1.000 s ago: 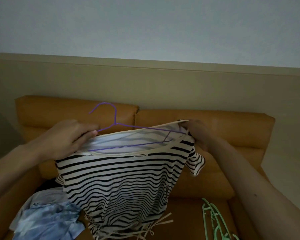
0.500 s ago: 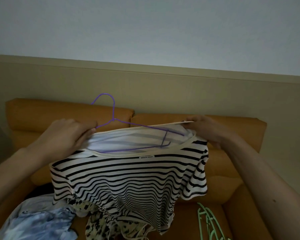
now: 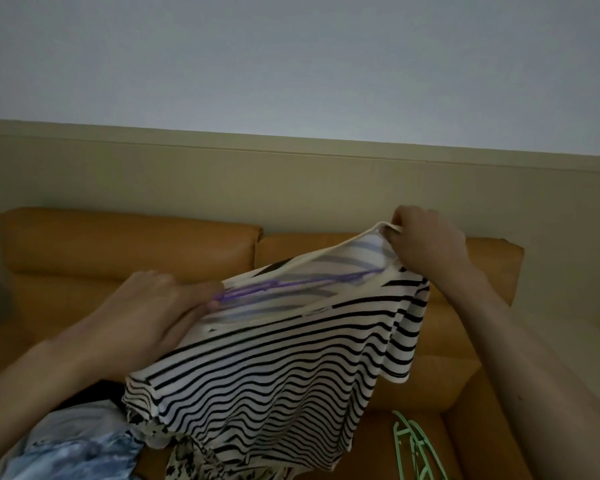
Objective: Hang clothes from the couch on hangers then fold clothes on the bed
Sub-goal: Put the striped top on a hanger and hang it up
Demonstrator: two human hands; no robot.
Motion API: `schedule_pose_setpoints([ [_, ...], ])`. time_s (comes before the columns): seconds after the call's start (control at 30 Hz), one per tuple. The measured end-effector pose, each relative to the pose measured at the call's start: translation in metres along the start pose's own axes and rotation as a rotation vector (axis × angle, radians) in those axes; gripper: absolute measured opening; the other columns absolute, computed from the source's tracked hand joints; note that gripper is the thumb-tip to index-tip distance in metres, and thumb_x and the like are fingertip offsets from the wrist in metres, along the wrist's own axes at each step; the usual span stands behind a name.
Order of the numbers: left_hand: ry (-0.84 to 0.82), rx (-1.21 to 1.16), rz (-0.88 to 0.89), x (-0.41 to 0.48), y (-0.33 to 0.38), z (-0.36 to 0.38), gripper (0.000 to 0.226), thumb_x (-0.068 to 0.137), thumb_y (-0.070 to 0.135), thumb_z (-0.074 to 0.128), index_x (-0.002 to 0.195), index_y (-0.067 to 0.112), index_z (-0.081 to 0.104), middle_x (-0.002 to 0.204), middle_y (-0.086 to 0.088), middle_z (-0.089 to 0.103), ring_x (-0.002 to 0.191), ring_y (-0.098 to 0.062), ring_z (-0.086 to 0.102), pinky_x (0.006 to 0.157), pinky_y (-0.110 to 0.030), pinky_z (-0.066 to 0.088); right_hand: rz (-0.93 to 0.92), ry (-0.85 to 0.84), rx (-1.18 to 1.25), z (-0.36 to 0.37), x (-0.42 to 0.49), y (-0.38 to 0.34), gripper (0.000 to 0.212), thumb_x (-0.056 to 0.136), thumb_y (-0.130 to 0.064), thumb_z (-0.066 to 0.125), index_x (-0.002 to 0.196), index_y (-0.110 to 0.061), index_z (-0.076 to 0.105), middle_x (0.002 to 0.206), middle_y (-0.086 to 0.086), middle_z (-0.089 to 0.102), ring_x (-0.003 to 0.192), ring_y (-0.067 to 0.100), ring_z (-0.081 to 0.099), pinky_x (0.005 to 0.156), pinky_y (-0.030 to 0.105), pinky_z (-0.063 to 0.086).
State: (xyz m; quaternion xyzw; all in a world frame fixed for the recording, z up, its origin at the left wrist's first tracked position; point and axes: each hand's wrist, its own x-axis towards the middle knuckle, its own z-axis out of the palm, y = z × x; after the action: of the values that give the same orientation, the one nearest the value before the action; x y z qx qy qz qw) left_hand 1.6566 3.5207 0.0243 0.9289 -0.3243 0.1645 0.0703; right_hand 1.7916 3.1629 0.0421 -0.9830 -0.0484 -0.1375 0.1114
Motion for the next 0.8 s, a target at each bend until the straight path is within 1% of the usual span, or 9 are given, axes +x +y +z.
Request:
schedule_pose_setpoints([
  [0.07,-0.002,-0.134,-0.019,0.002,0.002,-0.005,0.031,0.107,0.042,0.033,0.083,0.034,0.051,0.056,0.010,0.048,0.046,-0.010,0.045,0.044,-0.031,0.032,-0.042,0.057,-0.006,-0.004,-0.003,-0.001,0.035,0.101,-0.049,0.049,0.092,-0.017,0.057,0.083,0.002,0.060,0.077,0.026,0.058,0.062,0.035,0.043],
  [0.13,-0.019,-0.232,-0.028,0.007,0.003,-0.004,0.033,0.108,0.040,0.035,0.079,0.032,0.047,0.058,0.010,0.047,0.047,-0.007,0.046,0.047,-0.032,0.034,-0.100,0.063,0.097,-0.008,-0.005,-0.008,0.037,0.101,-0.046,0.051,0.085,-0.014,0.059,0.073,0.002,0.061,0.068,0.024,0.059,0.058,0.034,0.045],
  [0.27,0.030,-0.263,-0.085,0.014,0.007,0.000,0.035,0.107,0.038,0.035,0.075,0.029,0.046,0.057,0.008,0.045,0.048,-0.009,0.046,0.049,-0.030,0.031,-0.158,-0.124,0.394,-0.028,-0.013,-0.029,0.043,0.103,-0.033,0.050,0.077,0.000,0.060,0.068,0.008,0.059,0.058,0.018,0.048,0.056,0.033,0.036],
  [0.37,0.088,-0.218,-0.141,0.024,0.016,0.006,0.037,0.106,0.041,0.033,0.075,0.028,0.047,0.052,0.007,0.043,0.046,-0.012,0.044,0.046,-0.029,0.029,-0.213,-0.296,0.479,-0.037,-0.026,-0.053,0.043,0.105,-0.028,0.047,0.068,-0.009,0.058,0.064,0.001,0.055,0.056,0.012,0.044,0.058,0.030,0.036],
  [0.43,0.127,-0.127,-0.157,0.028,0.020,0.009,0.034,0.106,0.042,0.032,0.078,0.030,0.047,0.050,0.008,0.042,0.044,-0.013,0.044,0.043,-0.030,0.030,-0.232,-0.316,0.476,-0.041,-0.031,-0.064,0.044,0.105,-0.028,0.047,0.063,-0.019,0.055,0.061,-0.004,0.052,0.054,0.007,0.043,0.056,0.027,0.034],
  [0.53,0.197,-0.022,-0.194,0.022,0.014,0.000,0.029,0.105,0.038,0.034,0.082,0.028,0.050,0.048,0.008,0.040,0.039,-0.013,0.041,0.039,-0.036,0.035,-0.229,-0.208,0.356,-0.054,-0.037,-0.060,0.040,0.104,-0.032,0.050,0.066,-0.021,0.055,0.064,-0.002,0.054,0.058,0.011,0.050,0.054,0.029,0.033],
  [0.67,0.261,0.112,-0.221,0.013,0.010,-0.015,0.033,0.102,0.037,0.037,0.084,0.020,0.059,0.051,0.002,0.047,0.042,-0.030,0.048,0.041,-0.033,0.038,-0.199,0.087,-0.061,-0.071,-0.043,-0.046,0.037,0.101,-0.041,0.050,0.074,-0.016,0.056,0.067,0.003,0.055,0.062,0.024,0.055,0.060,0.034,0.047],
  [0.73,0.272,0.169,-0.221,0.014,0.013,-0.019,0.031,0.099,0.035,0.040,0.084,0.018,0.061,0.051,-0.001,0.049,0.041,-0.034,0.048,0.041,-0.032,0.037,-0.168,0.124,-0.173,-0.069,-0.038,-0.043,0.038,0.101,-0.042,0.050,0.077,-0.013,0.059,0.067,0.004,0.053,0.062,0.026,0.055,0.061,0.034,0.049],
  [0.8,0.274,0.191,-0.216,0.017,0.017,-0.024,0.027,0.096,0.032,0.043,0.083,0.018,0.062,0.051,-0.002,0.050,0.041,-0.034,0.048,0.040,-0.032,0.038,-0.168,0.069,-0.156,-0.066,-0.032,-0.039,0.039,0.101,-0.040,0.052,0.075,-0.012,0.058,0.066,0.004,0.053,0.060,0.025,0.054,0.057,0.032,0.043],
])
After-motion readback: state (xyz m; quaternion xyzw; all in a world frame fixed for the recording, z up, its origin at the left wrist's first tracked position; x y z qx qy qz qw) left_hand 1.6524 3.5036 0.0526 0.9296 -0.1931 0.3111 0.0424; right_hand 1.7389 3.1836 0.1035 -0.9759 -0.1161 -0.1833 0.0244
